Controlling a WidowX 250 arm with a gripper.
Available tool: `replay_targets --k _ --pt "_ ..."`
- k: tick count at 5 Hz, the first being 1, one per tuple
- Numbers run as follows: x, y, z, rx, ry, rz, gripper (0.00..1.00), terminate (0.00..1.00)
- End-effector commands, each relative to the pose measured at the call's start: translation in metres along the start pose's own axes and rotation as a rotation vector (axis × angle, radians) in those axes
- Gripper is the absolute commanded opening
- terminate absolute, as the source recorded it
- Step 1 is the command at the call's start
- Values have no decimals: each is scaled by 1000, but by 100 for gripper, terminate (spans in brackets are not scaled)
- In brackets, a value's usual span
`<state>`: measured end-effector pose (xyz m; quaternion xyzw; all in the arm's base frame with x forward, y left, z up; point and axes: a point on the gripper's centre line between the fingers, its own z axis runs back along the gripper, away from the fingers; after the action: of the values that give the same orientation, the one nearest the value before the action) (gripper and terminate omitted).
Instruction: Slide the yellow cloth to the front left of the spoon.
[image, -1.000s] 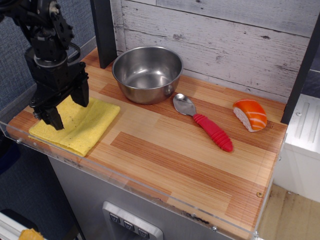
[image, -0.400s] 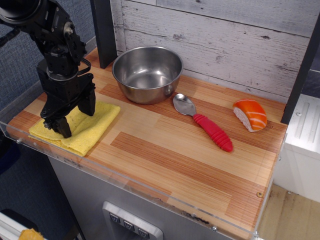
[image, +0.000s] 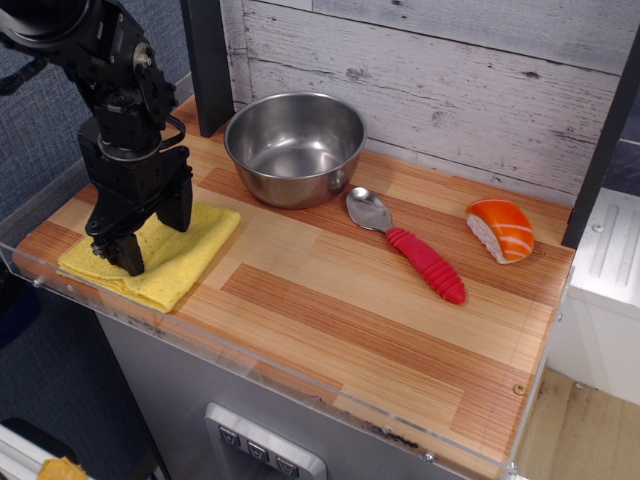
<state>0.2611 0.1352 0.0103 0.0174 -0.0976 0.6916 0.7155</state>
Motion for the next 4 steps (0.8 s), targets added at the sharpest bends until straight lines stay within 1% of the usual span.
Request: replay_targets --k 1,2,4 --pt "-35 -14 11 -81 45 5 100 0" --pt "-59 -21 15 -90 73 -37 100 0" --pt "-99 -30 20 -109 112 -172 100 0"
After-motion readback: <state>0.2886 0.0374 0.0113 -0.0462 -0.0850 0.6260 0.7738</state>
